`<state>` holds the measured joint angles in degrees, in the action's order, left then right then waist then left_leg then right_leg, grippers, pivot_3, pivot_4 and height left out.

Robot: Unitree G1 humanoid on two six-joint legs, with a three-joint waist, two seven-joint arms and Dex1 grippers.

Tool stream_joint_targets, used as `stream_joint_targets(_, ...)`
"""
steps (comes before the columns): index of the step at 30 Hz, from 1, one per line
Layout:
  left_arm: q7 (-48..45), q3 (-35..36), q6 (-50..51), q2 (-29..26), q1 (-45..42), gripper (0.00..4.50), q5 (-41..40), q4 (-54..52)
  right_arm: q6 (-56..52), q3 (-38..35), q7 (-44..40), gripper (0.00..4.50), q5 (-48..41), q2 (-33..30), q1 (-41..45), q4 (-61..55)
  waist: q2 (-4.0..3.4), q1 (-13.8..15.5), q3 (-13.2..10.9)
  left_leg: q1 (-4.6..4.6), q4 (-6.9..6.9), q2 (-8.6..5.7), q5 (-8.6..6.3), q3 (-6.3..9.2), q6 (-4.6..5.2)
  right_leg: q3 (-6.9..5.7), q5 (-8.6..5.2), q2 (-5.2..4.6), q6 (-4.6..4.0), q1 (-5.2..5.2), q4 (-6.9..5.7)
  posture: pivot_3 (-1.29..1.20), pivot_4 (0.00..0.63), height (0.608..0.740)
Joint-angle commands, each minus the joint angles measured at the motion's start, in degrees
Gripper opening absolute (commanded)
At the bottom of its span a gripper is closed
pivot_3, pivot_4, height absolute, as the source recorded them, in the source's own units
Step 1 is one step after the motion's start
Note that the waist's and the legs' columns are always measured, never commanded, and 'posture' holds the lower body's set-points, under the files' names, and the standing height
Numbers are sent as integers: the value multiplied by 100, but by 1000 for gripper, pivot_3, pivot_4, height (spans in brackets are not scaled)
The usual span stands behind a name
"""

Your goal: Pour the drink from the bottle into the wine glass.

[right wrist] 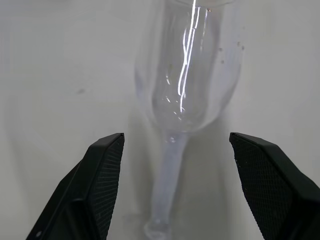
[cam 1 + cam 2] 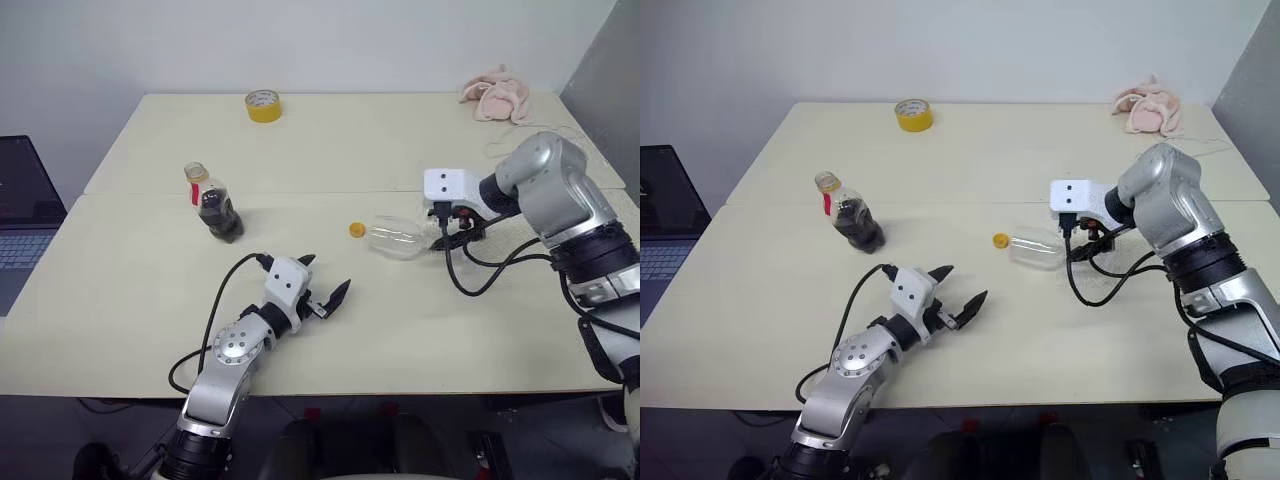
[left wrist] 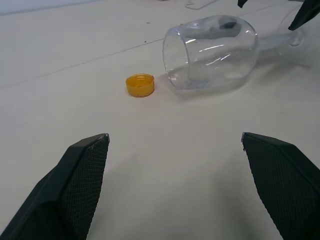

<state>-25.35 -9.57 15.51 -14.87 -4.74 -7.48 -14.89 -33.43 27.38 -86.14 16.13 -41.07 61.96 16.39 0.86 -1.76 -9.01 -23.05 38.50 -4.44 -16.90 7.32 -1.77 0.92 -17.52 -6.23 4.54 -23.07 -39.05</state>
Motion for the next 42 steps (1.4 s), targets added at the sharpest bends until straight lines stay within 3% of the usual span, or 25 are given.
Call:
stream_joint_targets(1, 60, 30, -113, 18, 8, 4500, 44, -114, -667, 147, -487, 3591, -173, -22, 98, -426, 0, 0, 0, 0, 0, 0, 0, 0, 0, 0, 0, 0, 0, 0, 0, 0, 150, 740)
stream_joint_targets(6, 90, 11, -103, 37, 8, 4500, 67, -124, -377, 476, 216, 3591, 200, -2, -4, -25, 0, 2, 0, 0, 1, -1, 0, 0, 0, -1, 0, 0, 0, 0, 0, 0, 150, 740)
stream_joint_targets(14, 119, -16, -117, 105, -29, 4500, 101, -108, -91, 602, 360, 3591, 401, 105, 169, 655, 0, -2, 0, 0, 2, 0, 0, -3, 0, 0, 0, -1, 0, -1, 0, 0, 150, 740)
stream_joint_targets(17, 121, -13, -123, 121, -32, 4500, 110, -92, -36, 597, 360, 3053, 424, 133, 161, 757, 0, -3, 0, 0, 1, 0, 0, -3, 0, 1, 0, 0, 0, -1, 0, 0, 150, 740)
stream_joint_targets(25, 93, 24, -163, 92, 43, 4500, 120, -81, 557, 589, 605, 341, 657, 135, 171, 828, 0, -5, 0, 0, 2, 0, 0, -3, 0, 0, 0, 0, 0, -2, 0, 0, 150, 740)
stream_joint_targets(26, 92, 32, -171, 85, 48, 4500, 121, -78, 664, 583, 623, 183, 688, 103, 148, 734, 0, -5, 0, 0, 2, 0, 0, -3, 0, 0, 0, 0, 0, -2, 0, 0, 150, 740)
stream_joint_targets(32, 105, 50, -218, 52, 76, 4500, 133, -75, 1397, 197, 1087, 180, 495, 117, -152, 262, 0, -4, 0, 0, 1, 0, 0, -2, 0, 0, 0, 0, 0, -3, 0, 0, 150, 740)
stream_joint_targets(37, 102, 67, -212, 14, 116, 4500, 133, -100, 1315, -855, 686, 180, -1063, 492, -622, -368, 1, -6, 0, 0, 0, 1, 0, -4, 0, 1, 0, 0, 0, -3, -1, 0, 150, 740)
stream_joint_targets(39, 83, 90, -211, -14, 147, 4500, 116, -121, 1126, -1058, 732, 180, -1326, 548, -768, -532, 0, -7, 0, 0, -2, 3, 0, -2, 0, 0, 0, 2, 0, -3, 0, 0, 150, 740)
stream_joint_targets(42, 55, 87, -195, -52, 158, 4500, 113, -111, 1339, -1764, 1137, 180, -2273, 1129, -1336, -923, 2, -4, 0, 0, 1, 2, 0, 6, 0, -7, 0, 2, 0, 4, 1, 0, 150, 740)
